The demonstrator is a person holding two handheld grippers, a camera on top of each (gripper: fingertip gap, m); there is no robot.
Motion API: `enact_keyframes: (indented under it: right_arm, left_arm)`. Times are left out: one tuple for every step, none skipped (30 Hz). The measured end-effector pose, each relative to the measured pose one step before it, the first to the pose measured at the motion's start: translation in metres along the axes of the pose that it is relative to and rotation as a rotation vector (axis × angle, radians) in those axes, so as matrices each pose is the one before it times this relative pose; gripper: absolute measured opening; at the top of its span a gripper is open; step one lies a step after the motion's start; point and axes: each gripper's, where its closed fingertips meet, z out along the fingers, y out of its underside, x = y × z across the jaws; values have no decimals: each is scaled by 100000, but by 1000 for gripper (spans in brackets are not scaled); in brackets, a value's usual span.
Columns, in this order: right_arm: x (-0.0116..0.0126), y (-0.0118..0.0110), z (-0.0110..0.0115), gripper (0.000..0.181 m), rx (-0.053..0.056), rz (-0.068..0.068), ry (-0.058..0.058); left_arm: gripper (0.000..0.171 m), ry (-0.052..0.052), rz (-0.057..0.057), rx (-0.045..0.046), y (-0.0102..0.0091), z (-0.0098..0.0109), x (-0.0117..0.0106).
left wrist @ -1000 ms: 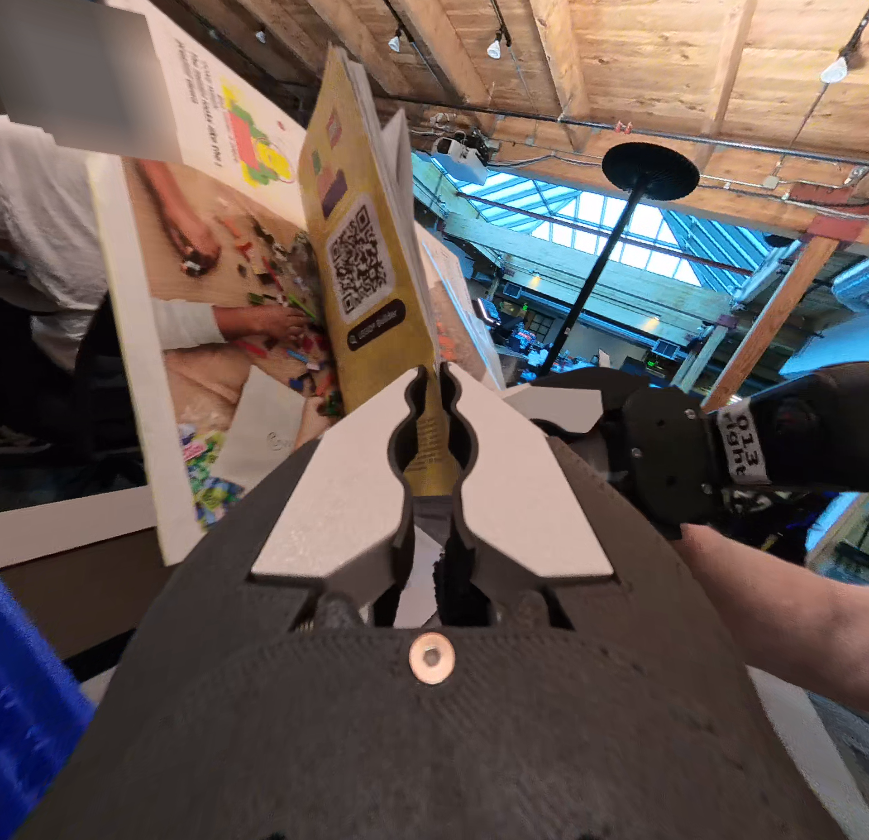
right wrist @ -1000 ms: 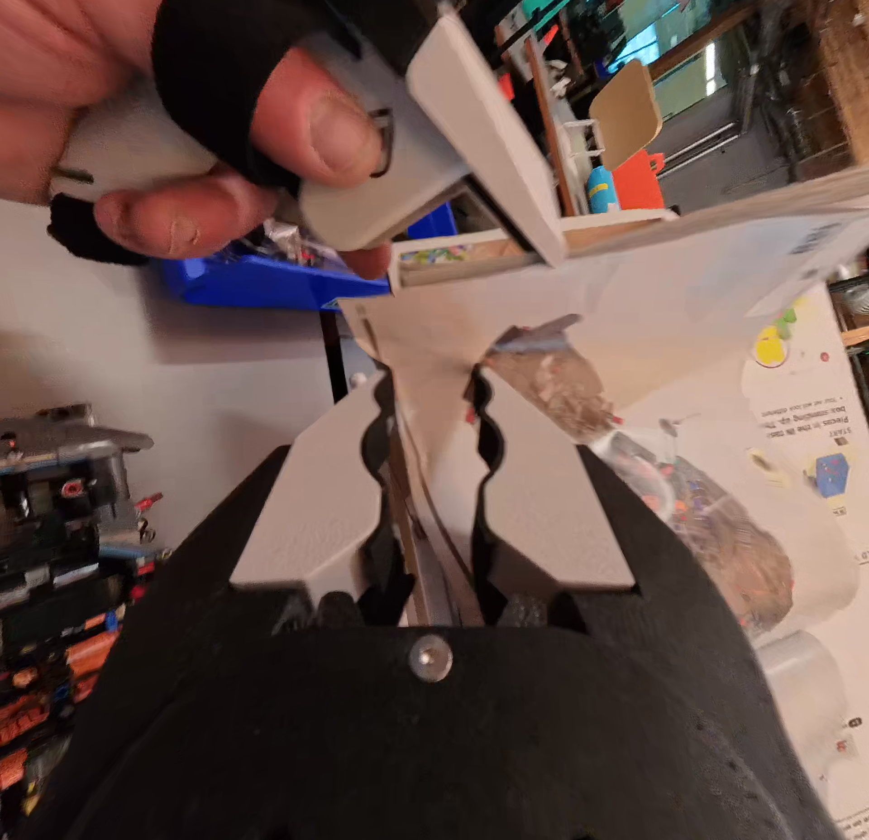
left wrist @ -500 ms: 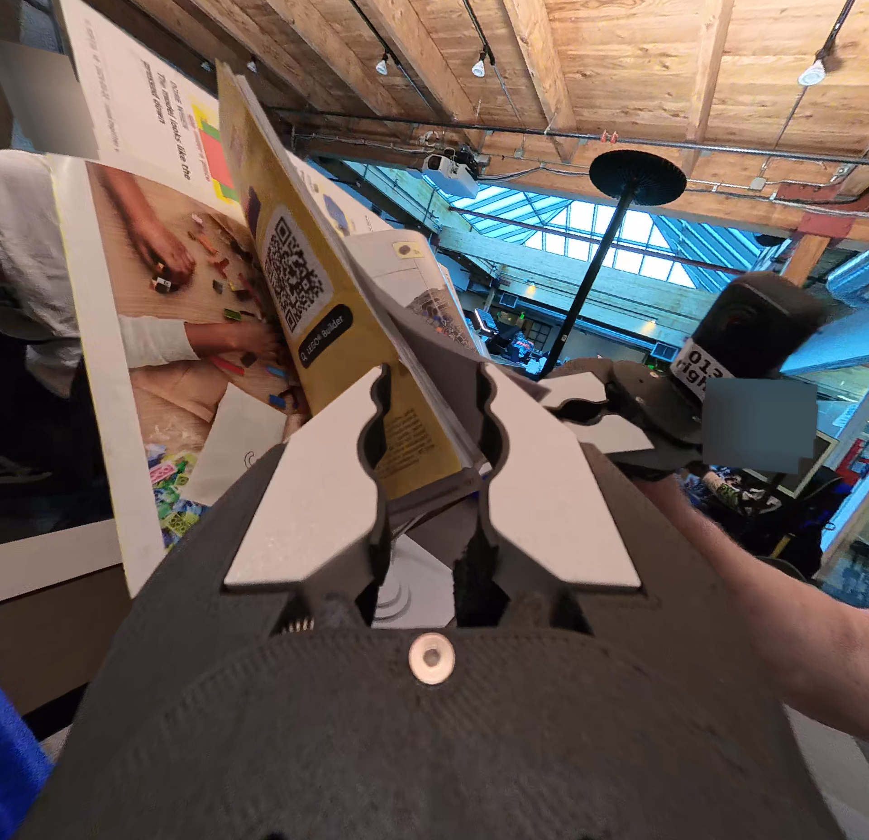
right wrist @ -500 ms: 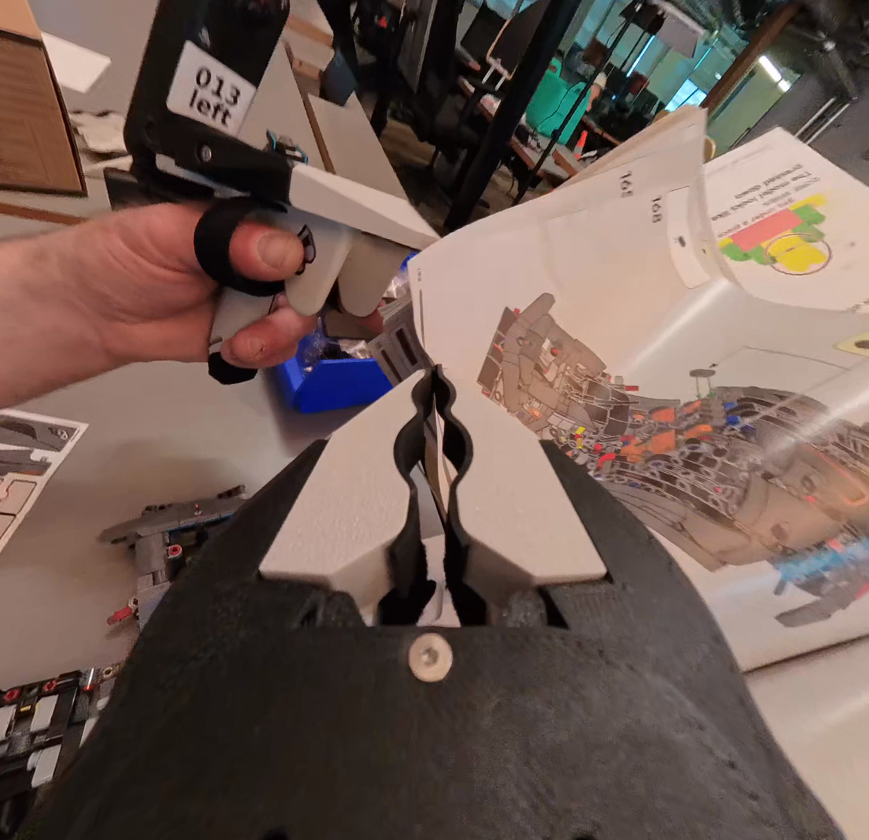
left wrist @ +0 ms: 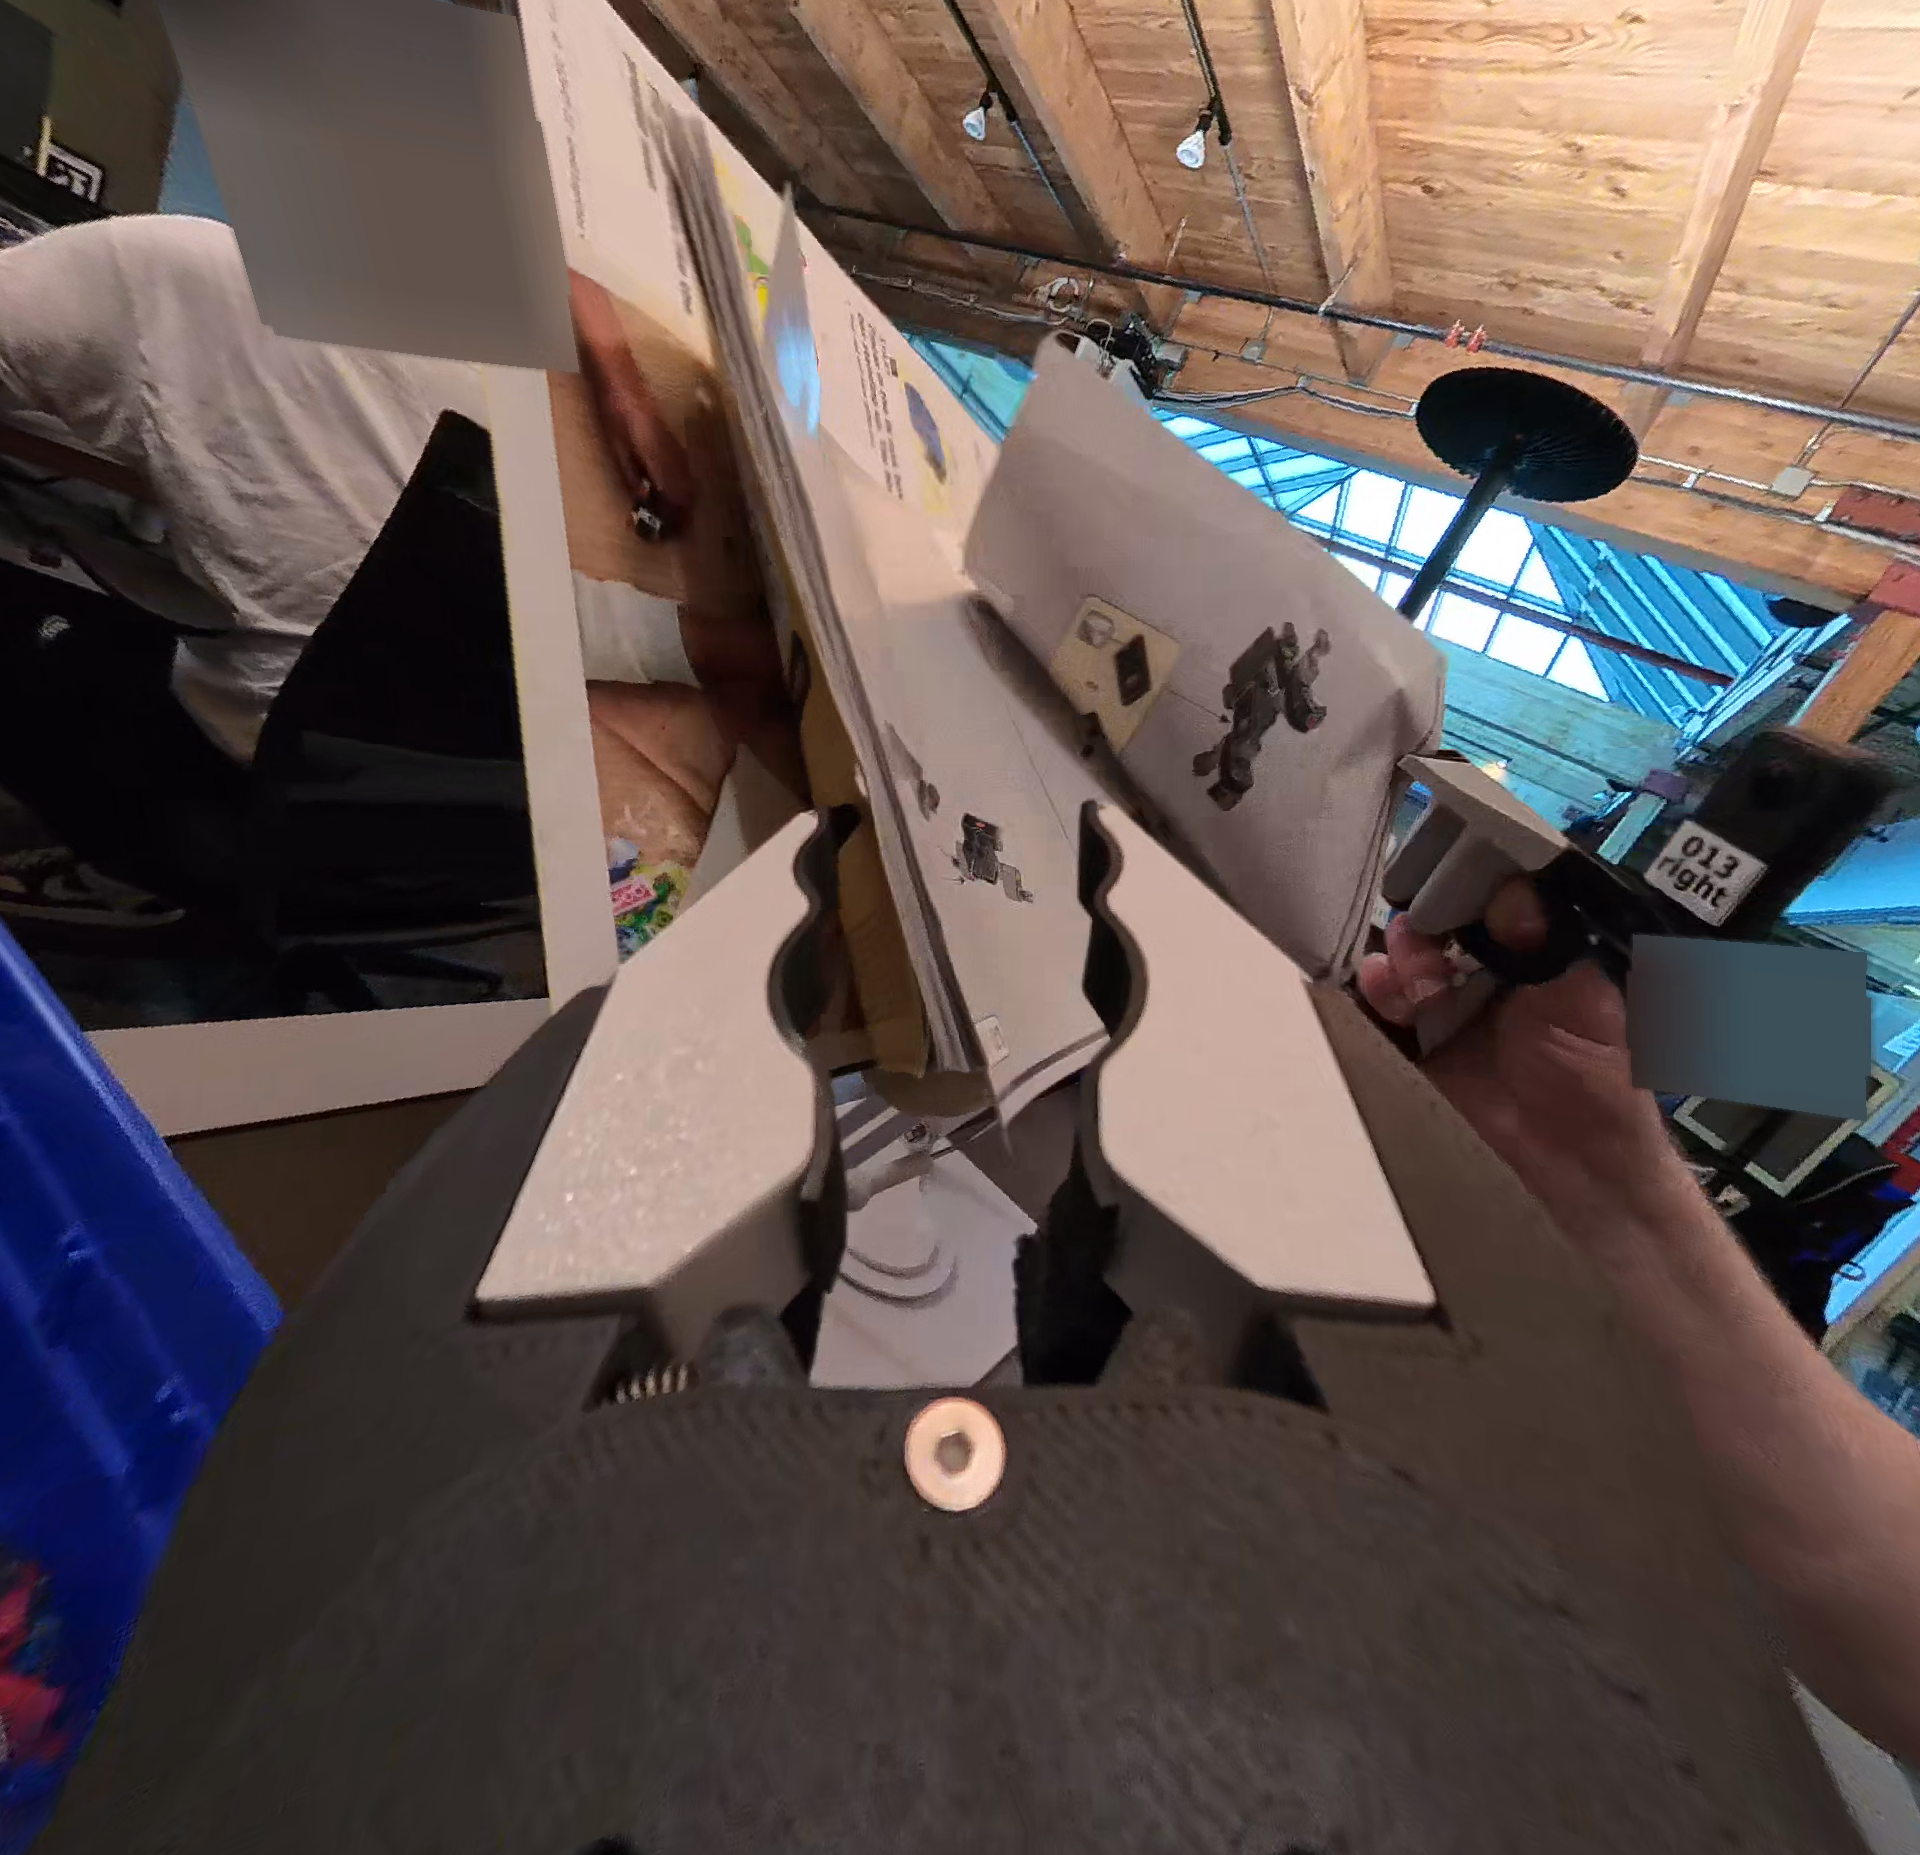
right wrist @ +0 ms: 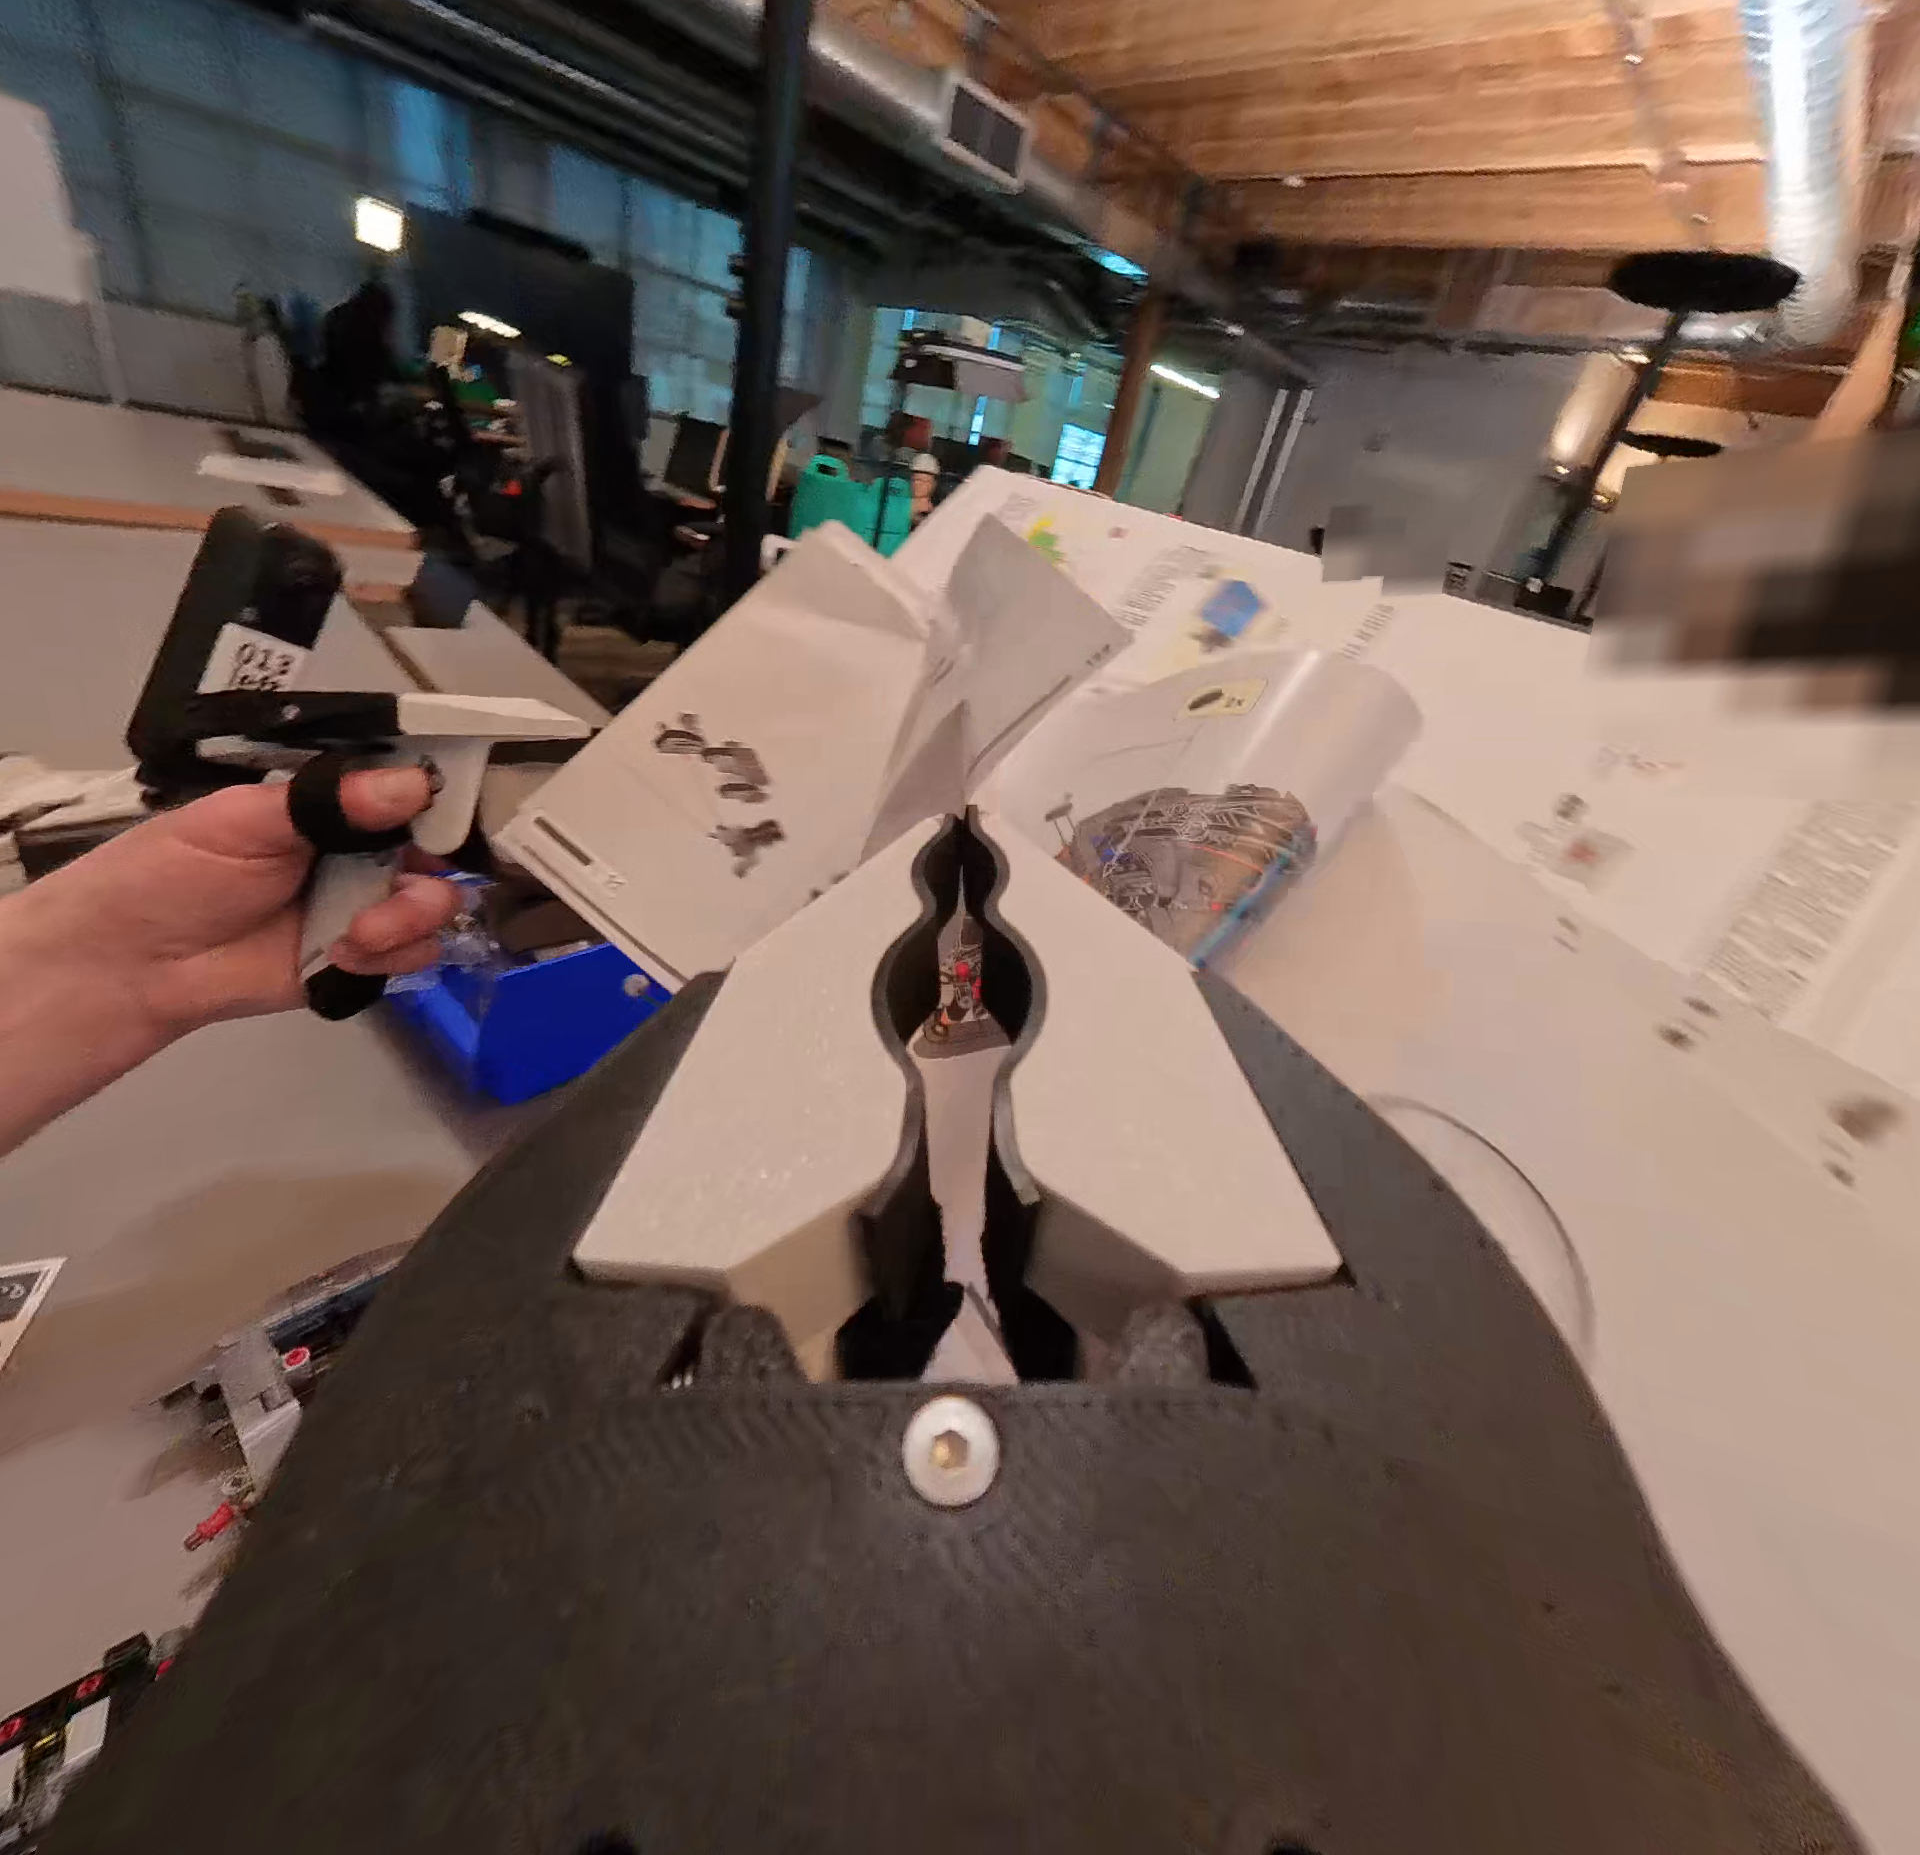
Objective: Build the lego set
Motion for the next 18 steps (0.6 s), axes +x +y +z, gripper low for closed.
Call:
enact_keyframes:
  right_arm:
    - [1103,123,-964,0,-3,1930,3449]
    - [1232,312,-911,0,-963,869,4695]
    - [1286,480,-811,0,-1791,543,5069]
    - [1218,280,-823,0,-92,798,4810]
    - [1174,85,-843,0,1065,611,4787]
    - [1108,181,-726,0,-126,-261,4667]
    - [1097,276,-656,0,-1376,-852,5181]
    - [981,83,-650,0,-830,-1479,5095]
    - [772,-183,-642,8,-238,-2003,4432]
    - [536,-601,-680,25,1108,-2814,4090]
    - [-16,-1054,-742,34,2774,-4152,2146]
    - [-991,-1337,-655,33,2962,-6280,-1808]
    - [-1737,-1527,-432,33,3253,-8907,-3288]
    - [-2103,-1457,-23,39,2447,-10020,-3626]
    - [-2361,-1176,441,51,247,-8213,-5462]
    - [-2617,-1034,814,53,136,-4978,-7869]
    - [-2794,-781,1206,56,265,-2355,-9371]
    - [-2865,-152,1667,59,-1888,-2611,-9953]
  left_arm:
    - [42,-1068,789,-724,108,-44,-196]
    - [40,-1061,1022,-1214,186,-8,-187]
    - [36,-328,641,-520,116,-28,-78]
    - [33,347,-255,-61,38,-13,-5]
    - [31,417,-587,-47,47,-5,1]
    - [28,93,-137,185,18,-30,-27]
    - [25,-466,31,53,30,-27,-90]
    - [24,-690,86,-190,49,1,-112]
    - [23,-380,173,-193,31,-15,-79]
    - [22,-57,-57,165,-27,-39,-31]
    - [21,385,-247,297,-37,-32,17]
    - [21,513,-545,142,-18,-12,16]
    - [21,181,-582,112,0,2,-33]
    - [21,142,-299,152,24,29,-14]
    - [21,358,-405,-58,65,73,36]
    - [21,489,-368,-98,75,69,82]
    - [20,599,-265,-49,52,58,131]
    - [20,712,-420,23,21,57,145]
